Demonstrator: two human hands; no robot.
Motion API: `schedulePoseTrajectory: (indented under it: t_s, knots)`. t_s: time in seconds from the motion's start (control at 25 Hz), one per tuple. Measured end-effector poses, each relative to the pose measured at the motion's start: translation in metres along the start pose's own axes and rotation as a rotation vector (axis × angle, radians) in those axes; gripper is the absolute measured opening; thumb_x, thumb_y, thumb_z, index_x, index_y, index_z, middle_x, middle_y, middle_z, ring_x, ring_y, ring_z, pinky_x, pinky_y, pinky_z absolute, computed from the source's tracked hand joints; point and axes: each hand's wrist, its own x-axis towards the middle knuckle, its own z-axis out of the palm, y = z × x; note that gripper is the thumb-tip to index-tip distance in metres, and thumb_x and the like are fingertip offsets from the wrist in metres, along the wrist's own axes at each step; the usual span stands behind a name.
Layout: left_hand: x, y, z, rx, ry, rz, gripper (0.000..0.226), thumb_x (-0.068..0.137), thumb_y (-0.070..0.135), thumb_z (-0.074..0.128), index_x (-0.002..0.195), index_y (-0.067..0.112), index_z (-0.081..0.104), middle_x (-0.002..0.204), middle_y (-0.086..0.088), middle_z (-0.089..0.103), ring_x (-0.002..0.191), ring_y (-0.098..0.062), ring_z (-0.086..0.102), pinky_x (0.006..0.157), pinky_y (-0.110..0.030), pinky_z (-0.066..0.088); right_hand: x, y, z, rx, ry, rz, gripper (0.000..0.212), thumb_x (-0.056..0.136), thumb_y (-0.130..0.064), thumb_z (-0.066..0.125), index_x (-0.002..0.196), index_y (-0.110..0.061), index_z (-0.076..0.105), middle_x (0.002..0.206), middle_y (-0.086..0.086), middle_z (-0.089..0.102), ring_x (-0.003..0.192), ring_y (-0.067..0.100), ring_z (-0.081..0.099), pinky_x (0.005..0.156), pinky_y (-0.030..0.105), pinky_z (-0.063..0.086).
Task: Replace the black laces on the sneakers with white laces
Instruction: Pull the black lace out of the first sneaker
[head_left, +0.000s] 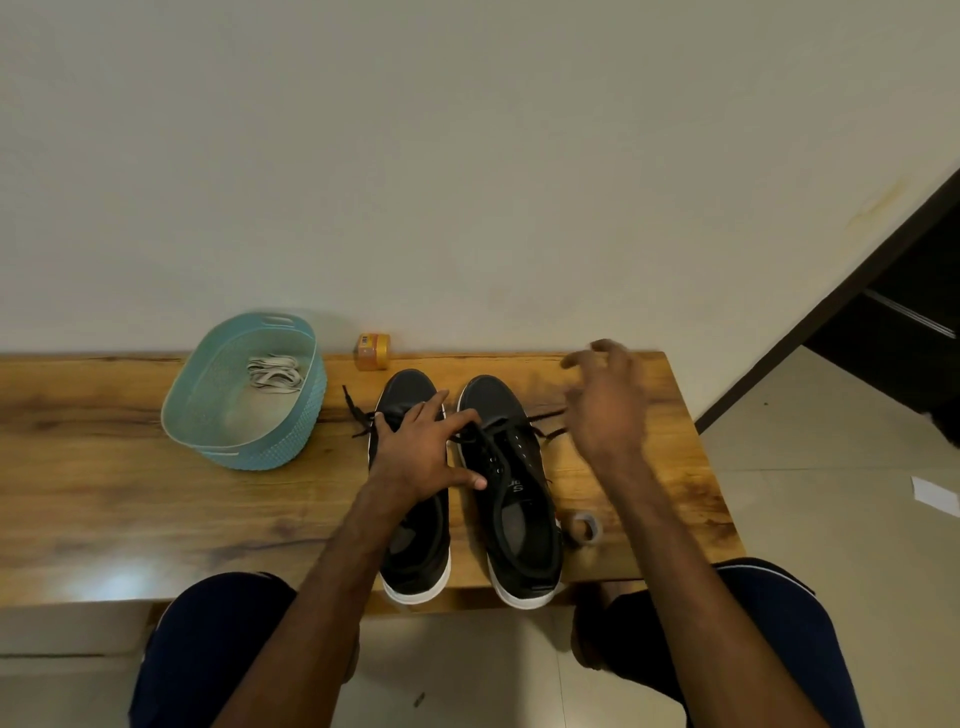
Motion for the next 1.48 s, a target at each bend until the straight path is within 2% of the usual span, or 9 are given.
schedulePoseTrajectory:
  t_s: [0.2,0.44,0.6,0.76,0.92,1.04,1.2,1.28,1.48]
  knots:
    - [0.000,0.000,-0.001,0.040,-0.016,-0.019,0.098,0.064,0.078,0.068,0.147,0.050,0.026,0.167,0.001,0.002,0.152,-0.027,0.009,0.109,-0.076,0.007,-0.028,-0.036,0.044,0.002,-0.449,-0.291,0.031,0.094,-0.019,0.061,0.124,-0.025,0.066,0.150,-0.001,0.039,0.141,0.021,0.028,0.113,0.050,0.028]
    - [-0.001,0.003,-0.004,0.034,-0.023,-0.003,0.088,0.066,0.075,0.070,0.142,0.051,0.031,0.166,0.002,0.004,0.152,-0.028,0.010,0.108,-0.076,0.003,-0.008,-0.015,0.018,-0.107,-0.124,0.011,0.025,0.088,-0.019,0.064,0.113,-0.017,0.065,0.130,0.005,0.047,0.122,0.026,0.046,0.103,0.052,0.040]
    - [-0.002,0.002,-0.005,0.034,-0.020,-0.012,0.087,0.066,0.073,0.071,0.140,0.051,0.032,0.166,0.002,0.006,0.151,-0.029,0.012,0.108,-0.076,0.003,0.006,0.008,-0.012,0.182,0.174,0.311,0.017,0.095,-0.012,0.054,0.108,-0.009,0.064,0.125,0.013,0.049,0.112,0.033,0.052,0.091,0.049,0.047]
    - [-0.002,0.003,-0.004,0.030,-0.017,-0.019,0.089,0.066,0.072,0.072,0.142,0.051,0.030,0.166,0.002,0.007,0.151,-0.029,0.013,0.109,-0.076,0.003,0.011,0.012,-0.018,0.163,0.316,0.256,0.017,0.095,-0.010,0.055,0.109,-0.012,0.065,0.128,0.009,0.050,0.113,0.031,0.052,0.082,0.039,0.042]
    - [-0.001,0.003,-0.004,0.021,-0.018,-0.015,0.091,0.066,0.072,0.072,0.143,0.050,0.030,0.166,0.003,0.007,0.151,-0.028,0.012,0.109,-0.076,0.003,-0.008,-0.015,0.015,-0.002,-0.147,-0.118,0.027,0.095,-0.021,0.061,0.121,-0.030,0.064,0.152,0.004,0.034,0.141,0.028,0.028,0.112,0.051,0.031]
    - [-0.001,0.004,-0.004,0.058,-0.025,-0.016,0.096,0.067,0.074,0.070,0.148,0.048,0.026,0.166,0.005,0.006,0.151,-0.026,0.012,0.108,-0.076,0.004,-0.026,-0.033,0.044,-0.032,-0.443,-0.230,0.025,0.099,-0.031,0.056,0.123,-0.032,0.064,0.154,0.001,0.032,0.145,0.025,0.019,0.116,0.056,0.018]
    - [-0.001,0.003,-0.007,0.049,-0.031,0.001,0.090,0.069,0.072,0.070,0.146,0.048,0.029,0.166,0.004,0.006,0.151,-0.027,0.012,0.107,-0.077,0.004,-0.017,-0.025,0.038,-0.073,-0.251,-0.224,0.015,0.092,-0.031,0.063,0.106,-0.027,0.068,0.131,-0.002,0.050,0.126,0.021,0.043,0.108,0.051,0.031]
    - [-0.001,0.003,-0.007,0.033,-0.023,0.004,0.081,0.072,0.072,0.067,0.142,0.049,0.034,0.166,0.004,0.008,0.151,-0.027,0.013,0.107,-0.077,0.003,-0.006,-0.010,0.023,0.007,-0.074,-0.051,0.014,0.091,-0.031,0.065,0.103,-0.025,0.069,0.125,-0.001,0.055,0.116,0.022,0.051,0.103,0.050,0.040]
    - [0.003,0.013,-0.003,0.032,0.051,0.003,0.061,0.091,0.073,0.032,0.142,0.040,0.042,0.165,0.006,0.014,0.150,-0.023,0.017,0.110,-0.074,0.001,0.000,0.003,0.007,0.141,0.036,0.138,0.023,0.095,-0.034,0.063,0.115,-0.022,0.064,0.128,0.004,0.055,0.118,0.025,0.053,0.094,0.047,0.047]
